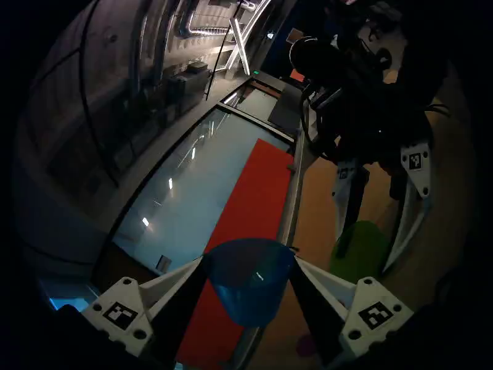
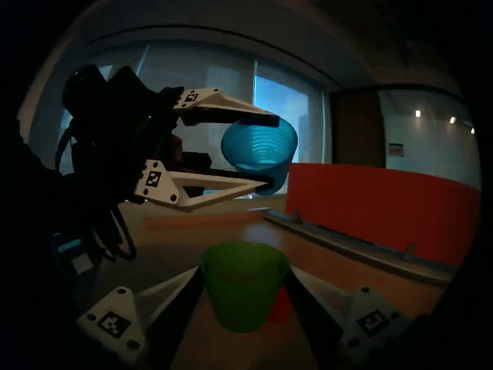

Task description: Pour water

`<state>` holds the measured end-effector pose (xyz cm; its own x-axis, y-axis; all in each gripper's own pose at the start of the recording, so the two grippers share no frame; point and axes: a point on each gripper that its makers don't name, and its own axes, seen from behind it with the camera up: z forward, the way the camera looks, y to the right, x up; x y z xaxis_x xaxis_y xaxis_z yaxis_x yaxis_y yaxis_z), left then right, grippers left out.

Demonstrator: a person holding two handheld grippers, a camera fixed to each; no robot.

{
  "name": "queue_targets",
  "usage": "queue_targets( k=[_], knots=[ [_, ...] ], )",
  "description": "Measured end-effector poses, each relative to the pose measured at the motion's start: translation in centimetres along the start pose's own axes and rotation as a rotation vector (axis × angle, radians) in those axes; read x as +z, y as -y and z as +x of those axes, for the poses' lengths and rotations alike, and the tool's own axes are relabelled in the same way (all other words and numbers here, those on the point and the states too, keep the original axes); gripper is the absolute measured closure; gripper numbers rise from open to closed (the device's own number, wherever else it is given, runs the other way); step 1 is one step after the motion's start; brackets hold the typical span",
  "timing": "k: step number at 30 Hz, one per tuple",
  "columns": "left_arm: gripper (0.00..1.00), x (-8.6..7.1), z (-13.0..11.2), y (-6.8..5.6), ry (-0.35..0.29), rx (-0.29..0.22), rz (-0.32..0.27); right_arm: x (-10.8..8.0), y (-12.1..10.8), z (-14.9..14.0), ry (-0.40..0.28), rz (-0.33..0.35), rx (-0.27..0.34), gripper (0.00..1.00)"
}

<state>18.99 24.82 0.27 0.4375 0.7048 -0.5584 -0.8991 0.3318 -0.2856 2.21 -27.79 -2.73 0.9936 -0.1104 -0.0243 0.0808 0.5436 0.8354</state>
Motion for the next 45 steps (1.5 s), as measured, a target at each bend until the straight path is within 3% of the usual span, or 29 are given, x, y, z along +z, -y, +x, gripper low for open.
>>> queue_targets(
  k=[26,45],
  knots=[
    [0.11,-0.1,0.3,1.1,0.003,0.111,0.035,0.1,0.1,0.2,0.001,0.003,-0.009,0.09],
    [0.11,-0.9,1.3,1.4,-0.003,0.164,0.05,0.1,-0.1,0.5,-0.002,0.0,-0.014,0.09]
  ],
)
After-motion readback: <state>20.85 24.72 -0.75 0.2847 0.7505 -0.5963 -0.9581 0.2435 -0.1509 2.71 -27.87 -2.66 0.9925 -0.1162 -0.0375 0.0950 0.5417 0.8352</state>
